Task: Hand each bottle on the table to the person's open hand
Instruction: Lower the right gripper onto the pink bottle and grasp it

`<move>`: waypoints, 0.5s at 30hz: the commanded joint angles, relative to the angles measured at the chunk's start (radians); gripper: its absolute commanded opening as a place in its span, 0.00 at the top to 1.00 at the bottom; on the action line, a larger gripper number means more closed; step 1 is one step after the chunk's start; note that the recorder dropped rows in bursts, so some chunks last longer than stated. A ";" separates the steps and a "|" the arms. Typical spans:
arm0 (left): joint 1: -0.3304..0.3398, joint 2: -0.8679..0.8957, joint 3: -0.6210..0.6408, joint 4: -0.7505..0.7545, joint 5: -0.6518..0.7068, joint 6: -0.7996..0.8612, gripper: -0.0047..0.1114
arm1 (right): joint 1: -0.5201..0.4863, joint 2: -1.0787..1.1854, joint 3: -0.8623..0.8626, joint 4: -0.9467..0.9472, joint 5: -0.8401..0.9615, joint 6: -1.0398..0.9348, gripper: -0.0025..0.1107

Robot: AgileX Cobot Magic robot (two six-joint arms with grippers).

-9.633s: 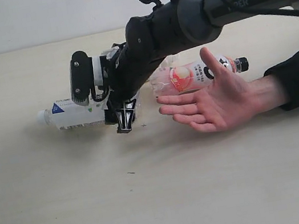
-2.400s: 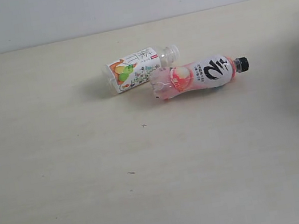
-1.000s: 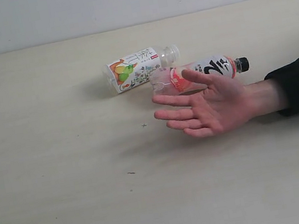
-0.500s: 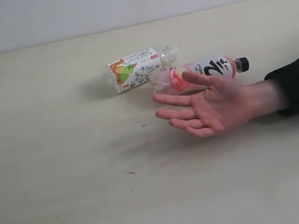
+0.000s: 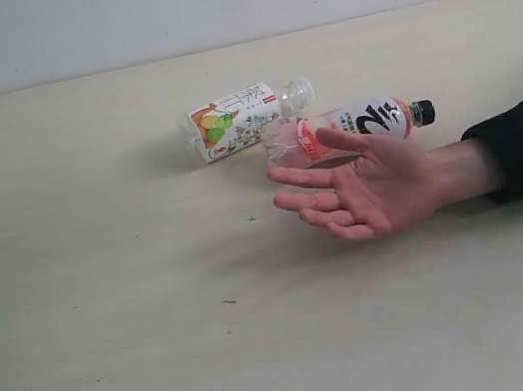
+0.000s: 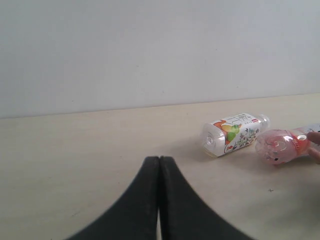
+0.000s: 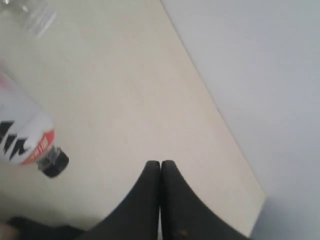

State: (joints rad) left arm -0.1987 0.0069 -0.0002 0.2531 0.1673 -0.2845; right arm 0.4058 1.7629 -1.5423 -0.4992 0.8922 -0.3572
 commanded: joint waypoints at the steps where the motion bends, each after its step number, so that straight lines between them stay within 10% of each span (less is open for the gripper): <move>1: 0.000 -0.006 0.000 0.000 -0.004 -0.007 0.96 | -0.041 0.167 -0.162 0.202 -0.028 -0.155 0.98; 15: 0.000 -0.006 0.000 0.000 -0.004 -0.007 0.96 | -0.039 0.310 -0.349 0.099 0.089 -0.301 0.97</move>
State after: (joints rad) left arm -0.1987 0.0069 -0.0002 0.2531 0.1673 -0.2845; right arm 0.3699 2.0809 -1.8843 -0.3581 0.8488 -0.5665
